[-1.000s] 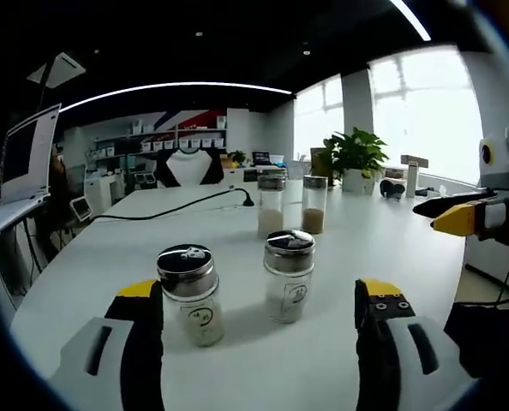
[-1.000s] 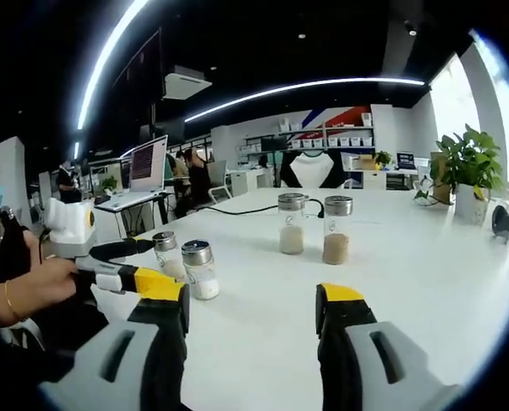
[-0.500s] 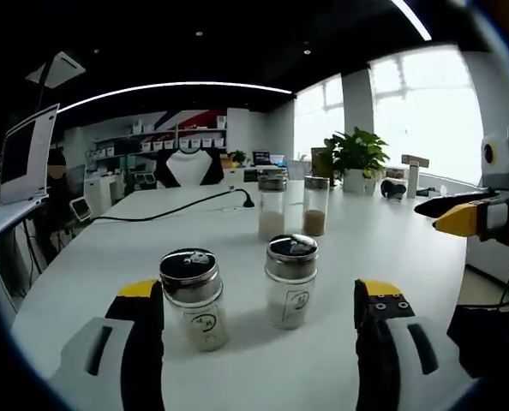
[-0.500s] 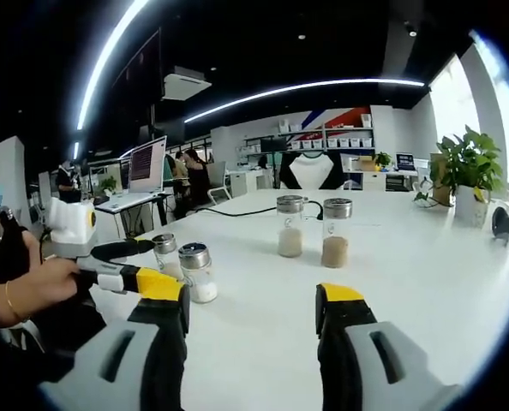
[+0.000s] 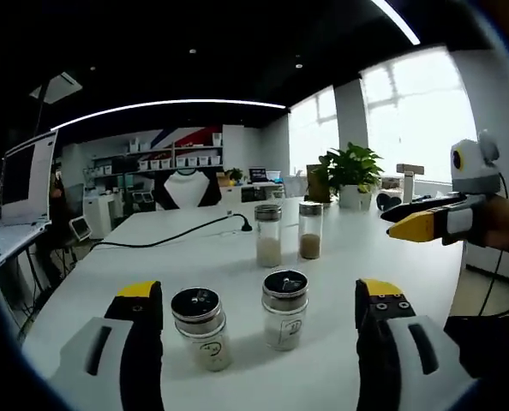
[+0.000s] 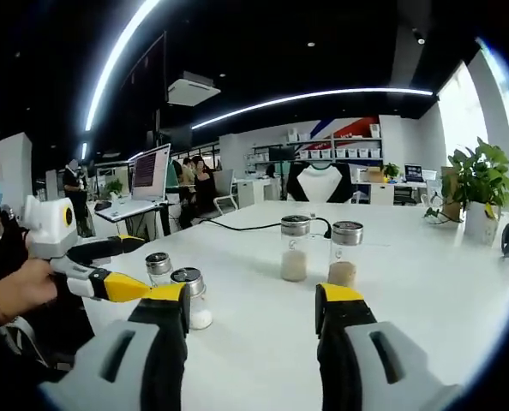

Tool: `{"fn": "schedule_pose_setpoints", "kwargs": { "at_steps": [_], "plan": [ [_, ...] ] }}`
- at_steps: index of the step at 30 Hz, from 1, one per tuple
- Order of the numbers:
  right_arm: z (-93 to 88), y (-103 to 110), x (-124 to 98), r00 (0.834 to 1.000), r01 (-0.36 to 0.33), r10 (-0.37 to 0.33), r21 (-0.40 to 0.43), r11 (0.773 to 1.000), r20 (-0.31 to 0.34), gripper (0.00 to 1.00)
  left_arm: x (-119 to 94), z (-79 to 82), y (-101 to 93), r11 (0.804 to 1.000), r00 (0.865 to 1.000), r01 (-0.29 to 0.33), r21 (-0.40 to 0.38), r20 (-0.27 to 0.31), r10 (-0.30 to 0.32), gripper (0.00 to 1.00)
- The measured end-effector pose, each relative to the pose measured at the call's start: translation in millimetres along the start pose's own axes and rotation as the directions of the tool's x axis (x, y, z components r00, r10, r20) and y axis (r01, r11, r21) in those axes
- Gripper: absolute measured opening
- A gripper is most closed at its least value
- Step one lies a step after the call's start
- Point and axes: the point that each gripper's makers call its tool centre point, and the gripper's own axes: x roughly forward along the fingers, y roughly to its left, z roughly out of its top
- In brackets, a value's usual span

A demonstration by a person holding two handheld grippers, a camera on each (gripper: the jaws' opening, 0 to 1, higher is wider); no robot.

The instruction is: Rotate the seasoning bottle until the label or dispensing opening points toward the visible target arrow and the bottle remains upright within the marked orientation range

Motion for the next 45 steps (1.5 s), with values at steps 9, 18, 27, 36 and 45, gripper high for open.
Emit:
{"fn": "schedule_pose_setpoints", "kwargs": {
  "at_steps": [9,18,27,36,45],
  "plan": [
    [7.4,-15,23,1.000,0.005,-0.006,0.030,1.000,0.025,0.58,-4,15.3,-11.8,0.999,0.999,0.033,0.037,0.004,-0.034,1.00],
    [18.8,-31,50,0.999,0.011,-0.012,0.024,1.000,0.042,0.57,11,2.5,-45.3,0.992,0.991,0.127,0.027,-0.037,-0.126,1.00],
    [23.7,-36,83,0.999,-0.040,0.040,-0.018,0.999,0.033,0.56,21,0.3,-44.5,0.989,0.990,0.139,0.056,-0.043,-0.137,1.00],
    [28.4,-53,113,0.999,-0.020,0.020,-0.009,1.000,0.045,0.55,32,-5.1,-62.7,0.980,0.979,0.196,0.025,-0.056,-0.195,1.00],
    [30.8,-68,152,0.997,0.009,-0.012,0.031,0.999,0.073,0.48,34,-6.3,-59.2,0.983,0.982,0.183,0.016,-0.056,-0.182,0.98]
  ]
}}
